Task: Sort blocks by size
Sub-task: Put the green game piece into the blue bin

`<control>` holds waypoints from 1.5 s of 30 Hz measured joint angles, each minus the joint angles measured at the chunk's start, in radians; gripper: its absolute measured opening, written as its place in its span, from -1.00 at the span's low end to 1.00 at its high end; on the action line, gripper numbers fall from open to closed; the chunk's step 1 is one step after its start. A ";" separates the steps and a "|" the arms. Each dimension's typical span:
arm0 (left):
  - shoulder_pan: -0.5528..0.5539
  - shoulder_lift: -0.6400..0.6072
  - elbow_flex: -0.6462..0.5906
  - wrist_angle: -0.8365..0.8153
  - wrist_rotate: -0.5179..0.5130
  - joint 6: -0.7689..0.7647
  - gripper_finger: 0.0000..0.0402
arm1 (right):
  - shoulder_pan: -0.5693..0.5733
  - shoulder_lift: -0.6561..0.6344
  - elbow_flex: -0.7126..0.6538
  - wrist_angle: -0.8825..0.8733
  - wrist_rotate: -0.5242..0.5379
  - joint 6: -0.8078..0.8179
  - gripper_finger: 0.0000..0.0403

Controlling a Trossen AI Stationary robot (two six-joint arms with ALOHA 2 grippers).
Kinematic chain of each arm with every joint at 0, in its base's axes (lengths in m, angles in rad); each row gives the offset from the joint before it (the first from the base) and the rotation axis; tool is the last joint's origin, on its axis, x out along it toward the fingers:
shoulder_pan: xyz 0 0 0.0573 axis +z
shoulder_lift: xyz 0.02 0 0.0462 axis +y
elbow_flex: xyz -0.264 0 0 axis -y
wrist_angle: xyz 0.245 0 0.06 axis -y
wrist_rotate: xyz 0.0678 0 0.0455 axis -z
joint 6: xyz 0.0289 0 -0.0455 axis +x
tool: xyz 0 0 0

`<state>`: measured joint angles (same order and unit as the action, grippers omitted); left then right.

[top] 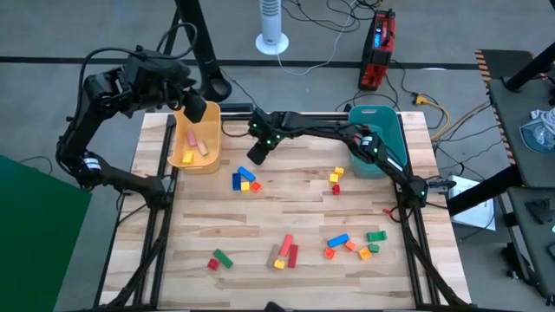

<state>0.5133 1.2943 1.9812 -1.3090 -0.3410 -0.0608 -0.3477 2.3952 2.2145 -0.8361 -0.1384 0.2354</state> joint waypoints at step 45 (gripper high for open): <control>0.000 0.000 -0.001 0.000 -0.001 -0.057 -0.22 | 0.055 0.076 -0.003 0.085 0.164 0.037 -0.31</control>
<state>0.5137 1.2942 1.9804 -1.3090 -0.3419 -0.1174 -0.2931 2.4708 2.2113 -0.7511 0.0251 0.2720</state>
